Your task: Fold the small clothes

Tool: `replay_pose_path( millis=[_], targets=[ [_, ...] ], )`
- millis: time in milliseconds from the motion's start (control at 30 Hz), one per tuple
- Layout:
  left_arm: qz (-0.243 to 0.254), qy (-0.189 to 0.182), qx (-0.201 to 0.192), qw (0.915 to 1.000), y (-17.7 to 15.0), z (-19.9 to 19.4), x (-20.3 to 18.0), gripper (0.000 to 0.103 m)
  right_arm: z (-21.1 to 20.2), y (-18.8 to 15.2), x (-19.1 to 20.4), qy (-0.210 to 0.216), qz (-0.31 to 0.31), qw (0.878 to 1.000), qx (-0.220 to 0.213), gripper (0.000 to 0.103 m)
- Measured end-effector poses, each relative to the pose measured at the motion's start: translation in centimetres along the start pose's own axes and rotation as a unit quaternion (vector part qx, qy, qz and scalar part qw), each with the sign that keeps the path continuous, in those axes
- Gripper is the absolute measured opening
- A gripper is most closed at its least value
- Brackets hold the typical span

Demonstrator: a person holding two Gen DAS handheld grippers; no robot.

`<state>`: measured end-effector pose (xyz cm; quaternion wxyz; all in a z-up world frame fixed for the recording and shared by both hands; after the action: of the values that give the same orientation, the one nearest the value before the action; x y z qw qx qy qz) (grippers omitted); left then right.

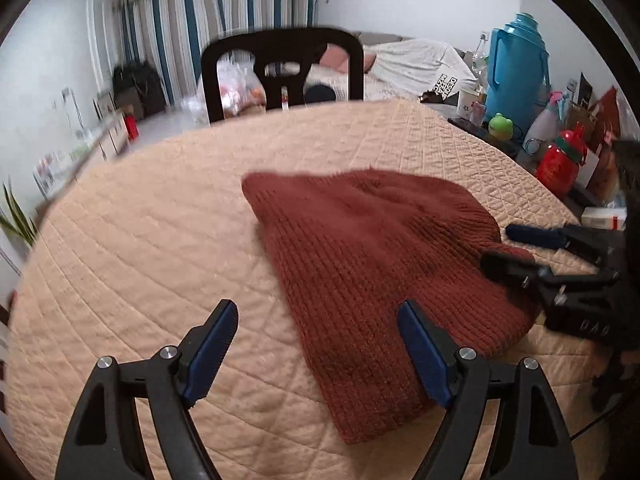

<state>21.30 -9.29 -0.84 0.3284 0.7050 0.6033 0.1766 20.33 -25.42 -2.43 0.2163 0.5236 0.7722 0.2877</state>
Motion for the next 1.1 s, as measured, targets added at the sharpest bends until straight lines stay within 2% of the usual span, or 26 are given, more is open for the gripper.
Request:
replay_pose_path(
  millis=[100,233,367,433,567,967,1100],
  targets=[
    [0.025,-0.005,-0.029,0.9992,0.7,-0.8,-0.8,0.084,-1.4,1.6,-0.2,-0.02,-0.013,0.999,-0.039,0.059],
    [0.024,-0.021,-0.029,0.9991,1.0,-0.7,-1.2,0.084,-1.4,3.5,0.1,-0.002,-0.02,0.998,-0.061,0.059],
    [0.021,-0.017,-0.013,0.9995,0.5,0.5,-0.8,0.084,0.4,4.1,0.1,0.005,-0.023,0.998,-0.052,0.058],
    [0.021,-0.015,-0.008,0.9996,0.3,0.9,-0.9,0.084,1.6,3.7,-0.1,0.012,-0.017,0.999,-0.036,0.052],
    [0.017,-0.02,-0.004,0.9996,0.3,1.2,-0.9,0.084,3.1,2.4,-0.6,0.017,-0.006,1.0,-0.009,0.051],
    [-0.003,-0.033,0.009,0.9994,0.2,1.3,-0.8,0.084,3.3,2.3,-0.4,0.002,-0.019,1.0,-0.003,0.051],
    [-0.023,-0.043,0.003,0.9988,1.3,0.6,-0.2,0.084,1.2,2.7,-0.3,0.012,-0.004,0.999,-0.031,0.051]
  ],
)
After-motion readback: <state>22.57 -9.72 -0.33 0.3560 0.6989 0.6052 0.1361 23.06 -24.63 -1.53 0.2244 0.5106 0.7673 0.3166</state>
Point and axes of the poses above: each gripper's, at about its wrist camera, not at the fingertips, and z roughly the way its jaws point, x to its left, y to its top, the point moved 9 cm from there along z, roughly the way its jaws point, and after that the axes turned 14 degrees about -z, right-handed, at the moved point
